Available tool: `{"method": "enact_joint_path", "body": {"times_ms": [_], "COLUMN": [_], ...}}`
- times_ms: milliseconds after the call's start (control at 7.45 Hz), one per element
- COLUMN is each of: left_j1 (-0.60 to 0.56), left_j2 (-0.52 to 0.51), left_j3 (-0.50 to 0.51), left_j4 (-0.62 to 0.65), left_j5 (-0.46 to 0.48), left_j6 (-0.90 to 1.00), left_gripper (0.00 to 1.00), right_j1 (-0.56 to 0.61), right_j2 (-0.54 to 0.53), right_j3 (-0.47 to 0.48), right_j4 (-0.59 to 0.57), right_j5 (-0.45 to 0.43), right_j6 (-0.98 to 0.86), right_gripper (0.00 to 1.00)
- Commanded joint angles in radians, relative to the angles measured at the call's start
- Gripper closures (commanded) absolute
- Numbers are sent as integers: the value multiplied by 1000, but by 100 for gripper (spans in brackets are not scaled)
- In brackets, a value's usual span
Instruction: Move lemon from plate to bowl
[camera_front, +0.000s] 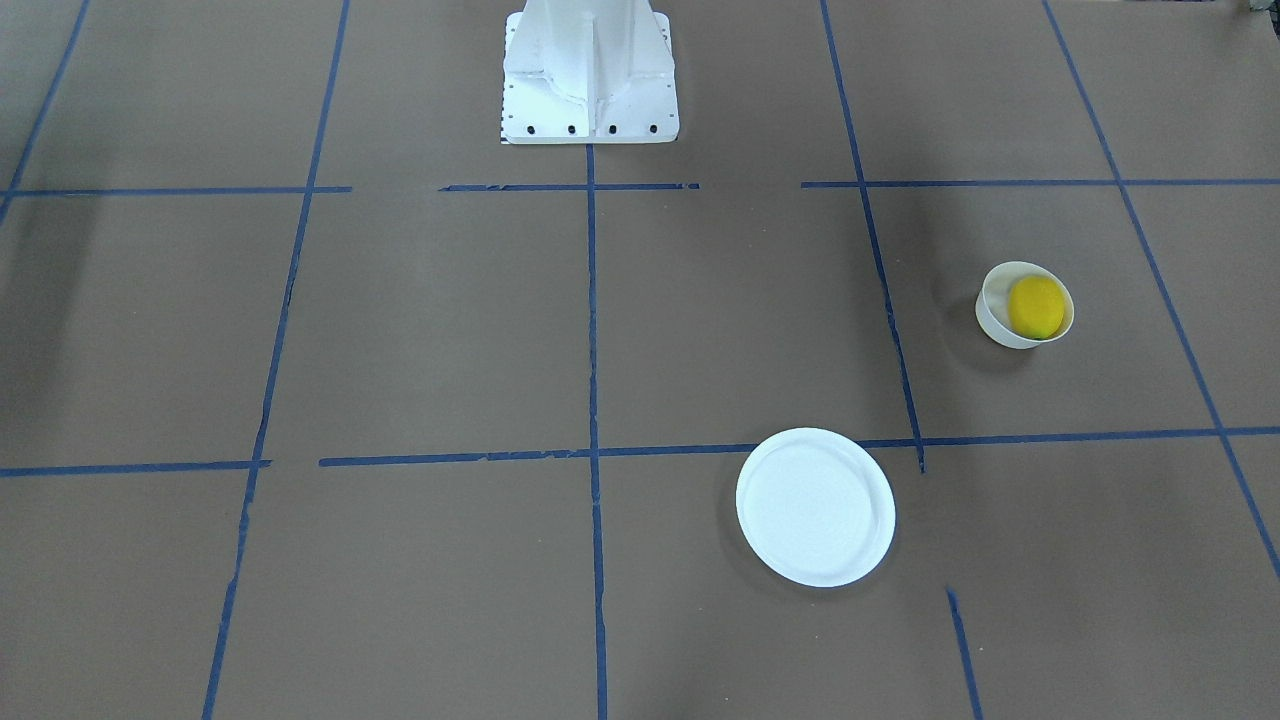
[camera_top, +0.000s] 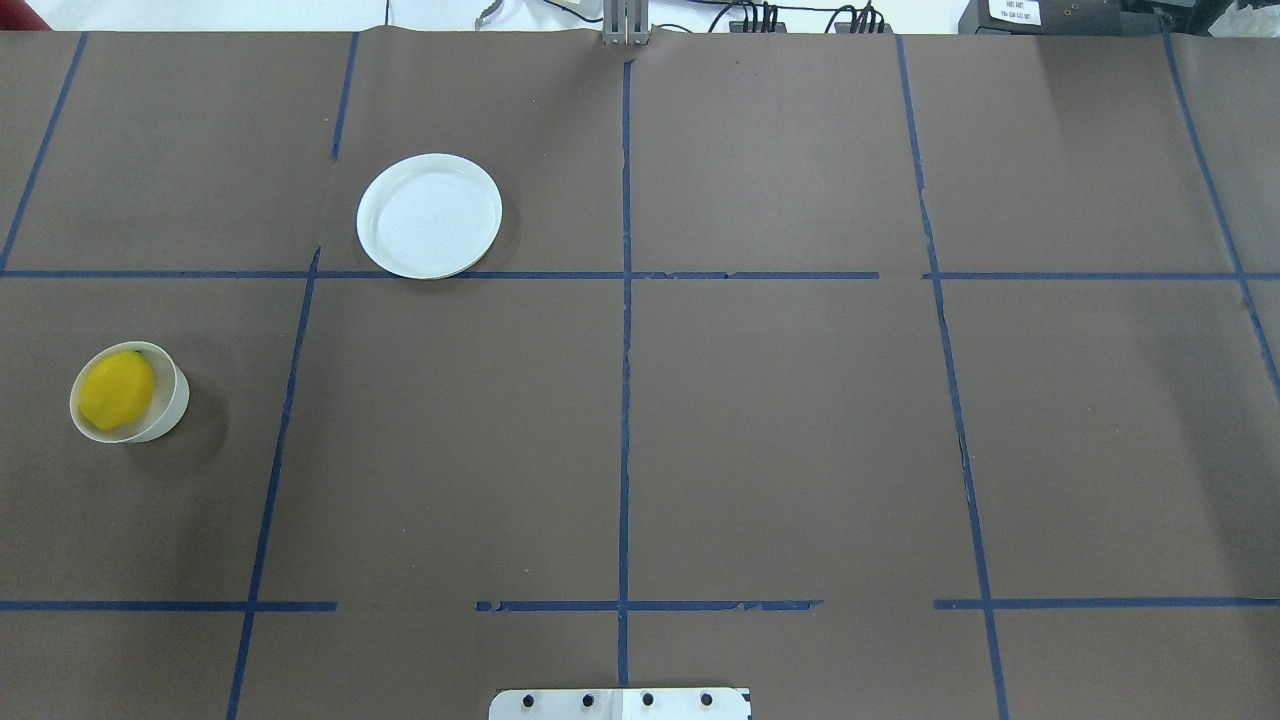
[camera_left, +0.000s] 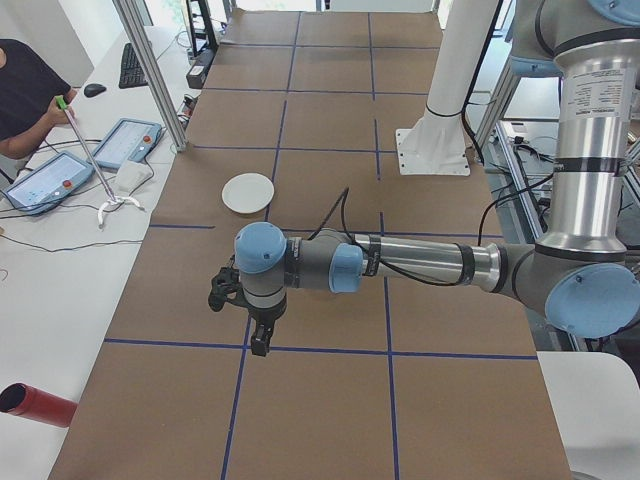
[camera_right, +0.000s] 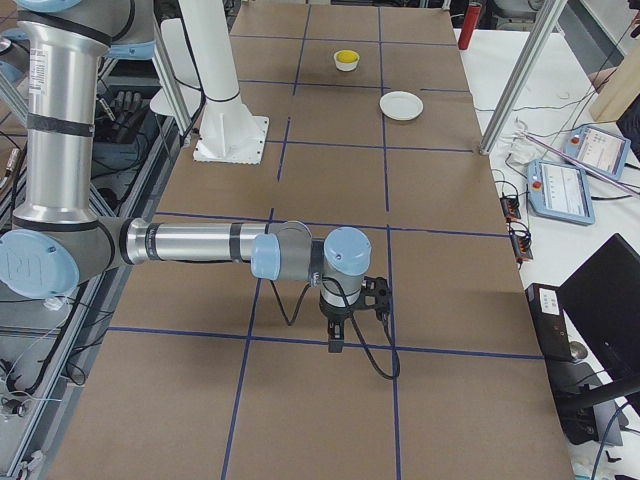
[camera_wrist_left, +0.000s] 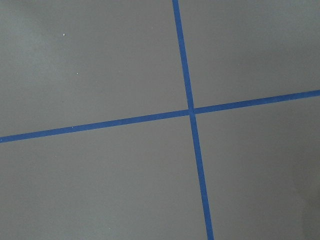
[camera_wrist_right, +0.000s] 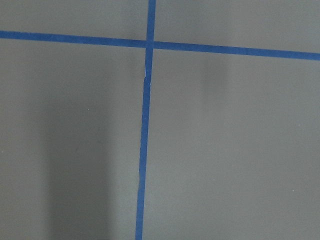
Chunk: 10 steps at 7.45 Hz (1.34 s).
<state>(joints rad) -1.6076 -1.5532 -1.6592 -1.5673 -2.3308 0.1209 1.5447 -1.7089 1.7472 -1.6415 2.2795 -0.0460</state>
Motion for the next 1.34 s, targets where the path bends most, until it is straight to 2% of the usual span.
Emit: {"method": "enact_joint_path", "body": {"times_ms": [0,1207], "left_j1": [0,0], "left_j2": [31,21], "left_j3": [-8,-27], "left_j4": [-16,-10], "left_j5": [-15,-16], "left_j6": [3,5], "left_gripper": [0,0], "right_j1": [0,0], "right_j2": [0,0], "right_j3": [0,0], "right_j4": [0,0], "right_j5": [0,0], "right_j6": [0,0], "right_gripper": [0,0]}}
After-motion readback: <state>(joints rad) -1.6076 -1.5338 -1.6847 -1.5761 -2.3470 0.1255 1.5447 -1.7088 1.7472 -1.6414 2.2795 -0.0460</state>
